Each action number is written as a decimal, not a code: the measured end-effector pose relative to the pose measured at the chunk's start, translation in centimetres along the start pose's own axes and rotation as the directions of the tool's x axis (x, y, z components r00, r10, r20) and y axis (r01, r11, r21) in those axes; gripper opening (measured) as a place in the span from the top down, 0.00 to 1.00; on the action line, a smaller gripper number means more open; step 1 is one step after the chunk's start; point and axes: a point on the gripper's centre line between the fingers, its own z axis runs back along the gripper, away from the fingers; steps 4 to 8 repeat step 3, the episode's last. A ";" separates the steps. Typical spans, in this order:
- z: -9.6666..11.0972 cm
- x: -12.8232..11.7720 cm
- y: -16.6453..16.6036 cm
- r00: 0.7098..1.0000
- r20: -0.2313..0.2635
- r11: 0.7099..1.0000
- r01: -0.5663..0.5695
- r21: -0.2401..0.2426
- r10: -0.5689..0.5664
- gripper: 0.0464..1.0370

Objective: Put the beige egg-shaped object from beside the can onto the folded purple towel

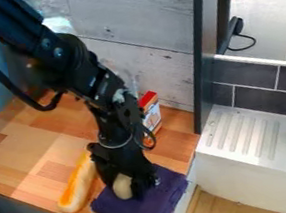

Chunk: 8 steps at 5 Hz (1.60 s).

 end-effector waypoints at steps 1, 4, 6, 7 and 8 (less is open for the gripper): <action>-0.3 0.0 0.0 1.000 -0.024 1.000 -0.010 0.004 0.010 0.18; 4.7 0.0 3.8 0.990 0.074 0.993 -0.117 -0.012 0.117 0.03; 4.7 0.0 3.8 0.990 0.074 0.993 -0.117 -0.012 0.117 0.03; 4.7 0.0 3.8 0.990 0.074 0.993 -0.117 -0.012 0.117 0.03; 4.7 0.0 3.8 0.990 0.074 0.993 -0.117 -0.012 0.117 0.03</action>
